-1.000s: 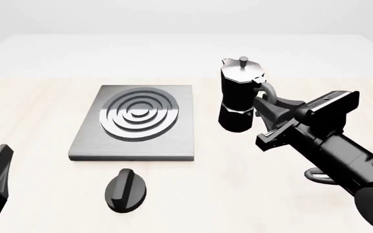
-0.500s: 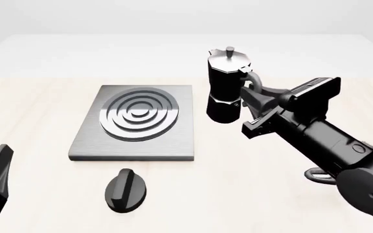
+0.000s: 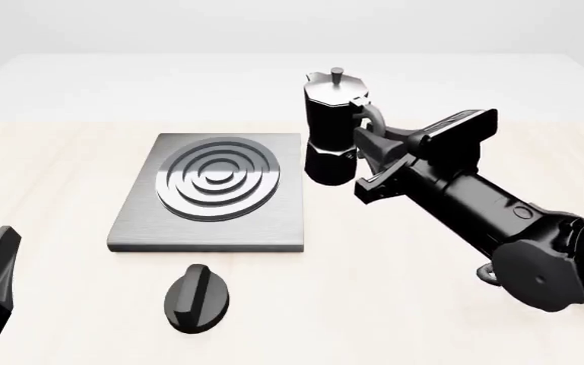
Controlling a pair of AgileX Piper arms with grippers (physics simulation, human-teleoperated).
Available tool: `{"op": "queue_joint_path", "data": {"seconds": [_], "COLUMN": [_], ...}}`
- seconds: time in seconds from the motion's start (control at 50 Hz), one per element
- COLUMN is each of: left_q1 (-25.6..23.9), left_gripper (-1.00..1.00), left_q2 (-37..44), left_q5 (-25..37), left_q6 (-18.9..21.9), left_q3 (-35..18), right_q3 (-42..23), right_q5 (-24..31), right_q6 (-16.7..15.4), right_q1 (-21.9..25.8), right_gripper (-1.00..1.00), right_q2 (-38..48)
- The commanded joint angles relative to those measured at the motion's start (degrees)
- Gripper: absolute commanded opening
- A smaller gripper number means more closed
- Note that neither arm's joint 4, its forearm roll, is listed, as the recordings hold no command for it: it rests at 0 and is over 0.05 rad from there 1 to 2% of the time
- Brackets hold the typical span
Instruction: Put the moka pot on the stove.
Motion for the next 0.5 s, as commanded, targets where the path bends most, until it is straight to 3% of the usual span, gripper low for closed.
{"op": "queue_joint_path", "data": {"seconds": [0.02, 0.5], "left_q1": [0.0, 0.0], "left_gripper": [1.0, 1.0], "left_q2": [0.0, 0.0], "left_q5": [0.0, 0.0], "left_q6": [0.0, 0.0], "left_q3": [0.0, 0.0], "right_q3": [-3.2, -6.7], "right_q5": [-0.6, -1.8], "right_q6": [0.6, 0.1], "right_q1": [0.7, 3.1], "right_gripper": [-1.0, -1.0], "right_q2": [2.5, 6.3]}}
